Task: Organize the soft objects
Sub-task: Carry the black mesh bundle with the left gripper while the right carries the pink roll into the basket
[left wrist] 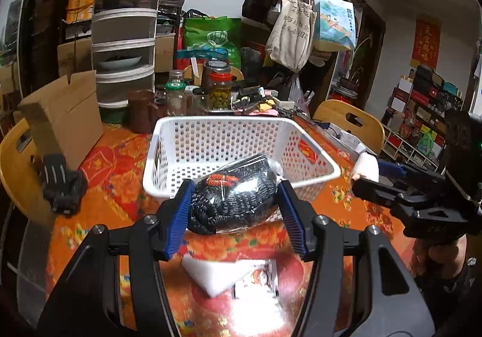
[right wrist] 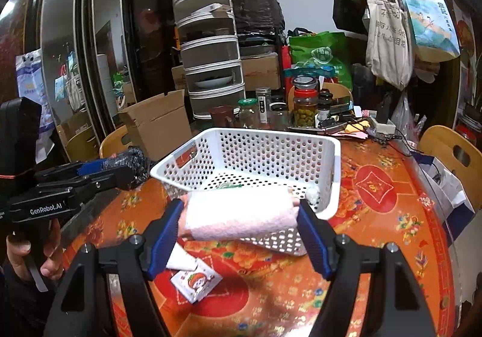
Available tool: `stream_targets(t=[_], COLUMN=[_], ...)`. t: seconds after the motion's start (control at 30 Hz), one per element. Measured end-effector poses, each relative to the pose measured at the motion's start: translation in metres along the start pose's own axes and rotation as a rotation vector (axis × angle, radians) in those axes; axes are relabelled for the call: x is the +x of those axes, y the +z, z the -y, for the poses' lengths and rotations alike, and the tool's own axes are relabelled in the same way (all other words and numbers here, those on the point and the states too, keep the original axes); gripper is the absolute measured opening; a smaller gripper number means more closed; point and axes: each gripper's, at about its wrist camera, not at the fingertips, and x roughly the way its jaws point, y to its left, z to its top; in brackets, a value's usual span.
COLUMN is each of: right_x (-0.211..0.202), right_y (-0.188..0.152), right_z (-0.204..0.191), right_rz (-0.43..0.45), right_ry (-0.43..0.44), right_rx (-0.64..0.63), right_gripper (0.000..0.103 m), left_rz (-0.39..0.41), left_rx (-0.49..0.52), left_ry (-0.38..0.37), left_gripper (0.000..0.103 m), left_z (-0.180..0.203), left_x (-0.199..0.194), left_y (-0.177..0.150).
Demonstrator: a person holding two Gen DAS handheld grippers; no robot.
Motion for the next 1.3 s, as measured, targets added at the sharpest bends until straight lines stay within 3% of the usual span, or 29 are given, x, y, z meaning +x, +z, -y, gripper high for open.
stream_targets(t=[0.27,0.6,0.73,0.9,1.3], right_x=[0.016,0.069,0.101,0.137,0.185], right_y=[0.029,0.057,0.066,0.065,0.044], right_z=[0.006,0.022,0.032,0.044,0.052], right_rz=[-0.031,-0.143,-0.219,-0.324,-0.459], right_ry=[-0.047,-0.102,-0.142,-0.127,-0.155], right_rx=[-0.014,0.014,0.017,0.058,0.049], right_gripper=[0.074,0.074,0.074,0.074,0.074], left_rz=[-0.031,-0.164,-0.253,-0.365,-0.508], left_rx=[0.022,-0.015,-0.018,-0.028,-0.017], left_ry=[0.014,0.050,0.071,0.101,0.131], left_gripper=[0.054,0.054,0.054,0.054,0.054], left_z=[0.005,-0.009,-0.013,-0.022,-0.027], left_x=[0.025,0.099,0.142,0.196,0.256], left_y=[0.042,0.087,0.091,0.083,0.060])
